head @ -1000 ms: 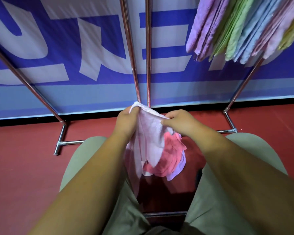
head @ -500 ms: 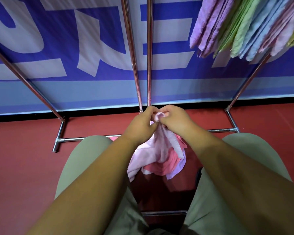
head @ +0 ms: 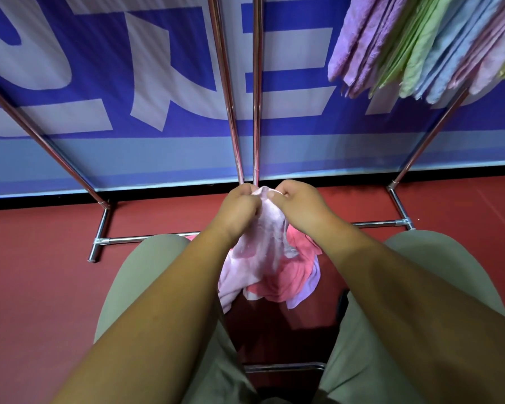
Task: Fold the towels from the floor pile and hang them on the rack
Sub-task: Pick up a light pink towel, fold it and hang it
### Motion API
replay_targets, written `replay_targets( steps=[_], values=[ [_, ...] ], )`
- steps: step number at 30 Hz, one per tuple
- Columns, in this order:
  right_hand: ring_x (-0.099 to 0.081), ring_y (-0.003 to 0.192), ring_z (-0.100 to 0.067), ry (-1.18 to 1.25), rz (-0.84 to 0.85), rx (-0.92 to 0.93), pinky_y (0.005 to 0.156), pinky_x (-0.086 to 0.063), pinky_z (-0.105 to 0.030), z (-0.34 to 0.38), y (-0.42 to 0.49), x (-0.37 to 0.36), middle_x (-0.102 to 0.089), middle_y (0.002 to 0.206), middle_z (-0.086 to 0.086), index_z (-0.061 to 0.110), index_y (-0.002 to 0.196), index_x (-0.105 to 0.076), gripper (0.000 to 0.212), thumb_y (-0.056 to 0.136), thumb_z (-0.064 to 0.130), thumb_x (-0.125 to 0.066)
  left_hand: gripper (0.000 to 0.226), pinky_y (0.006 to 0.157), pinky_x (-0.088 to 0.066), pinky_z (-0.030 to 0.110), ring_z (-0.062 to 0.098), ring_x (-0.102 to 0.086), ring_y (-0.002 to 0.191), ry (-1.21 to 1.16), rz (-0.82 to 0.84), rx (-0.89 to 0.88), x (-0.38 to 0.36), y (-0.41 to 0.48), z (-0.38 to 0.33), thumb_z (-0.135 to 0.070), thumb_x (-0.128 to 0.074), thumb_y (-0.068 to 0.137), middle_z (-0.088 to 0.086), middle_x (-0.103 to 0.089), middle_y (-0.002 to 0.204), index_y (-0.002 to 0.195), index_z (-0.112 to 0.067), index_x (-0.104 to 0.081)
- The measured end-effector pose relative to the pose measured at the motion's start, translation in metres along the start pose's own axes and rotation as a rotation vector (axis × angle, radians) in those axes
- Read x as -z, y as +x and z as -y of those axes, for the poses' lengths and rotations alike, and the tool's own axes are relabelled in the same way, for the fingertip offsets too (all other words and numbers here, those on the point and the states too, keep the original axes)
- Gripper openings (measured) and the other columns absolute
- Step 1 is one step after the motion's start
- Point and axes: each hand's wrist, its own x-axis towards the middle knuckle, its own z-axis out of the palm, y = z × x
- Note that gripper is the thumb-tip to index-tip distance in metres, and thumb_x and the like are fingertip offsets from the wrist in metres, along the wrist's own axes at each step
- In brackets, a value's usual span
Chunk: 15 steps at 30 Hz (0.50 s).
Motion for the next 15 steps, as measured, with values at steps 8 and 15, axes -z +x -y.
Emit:
replay_targets(
  steps=[8, 15],
  values=[
    [-0.057, 0.074, -0.009, -0.105, 0.137, 0.094, 0.064, -0.037, -0.029, 0.002, -0.003, -0.002, -0.064, 0.083, 0.007, 0.02, 0.098, -0.064, 0.008, 0.098, 0.027, -0.067, 0.034, 0.073, -0.051, 0.031, 0.013, -0.06, 0.071, -0.076, -0.076, -0.166, 0.016, 0.004, 0.003, -0.034, -0.062, 0.107, -0.001, -0.068, 0.077, 0.089, -0.007, -0.072],
    [-0.067, 0.104, -0.036, -0.447, 0.222, -0.072, 0.071, -0.035, -0.026, -0.013, 0.007, -0.004, -0.074, 0.109, -0.02, 0.007, 0.104, -0.076, 0.023, 0.097, 0.01, -0.054, 0.029, 0.082, -0.058, 0.043, 0.017, -0.065, 0.08, -0.244, -0.262, -0.241, 0.037, 0.013, -0.007, -0.044, -0.06, 0.103, -0.003, -0.074, 0.084, 0.094, -0.027, -0.082]
  ],
)
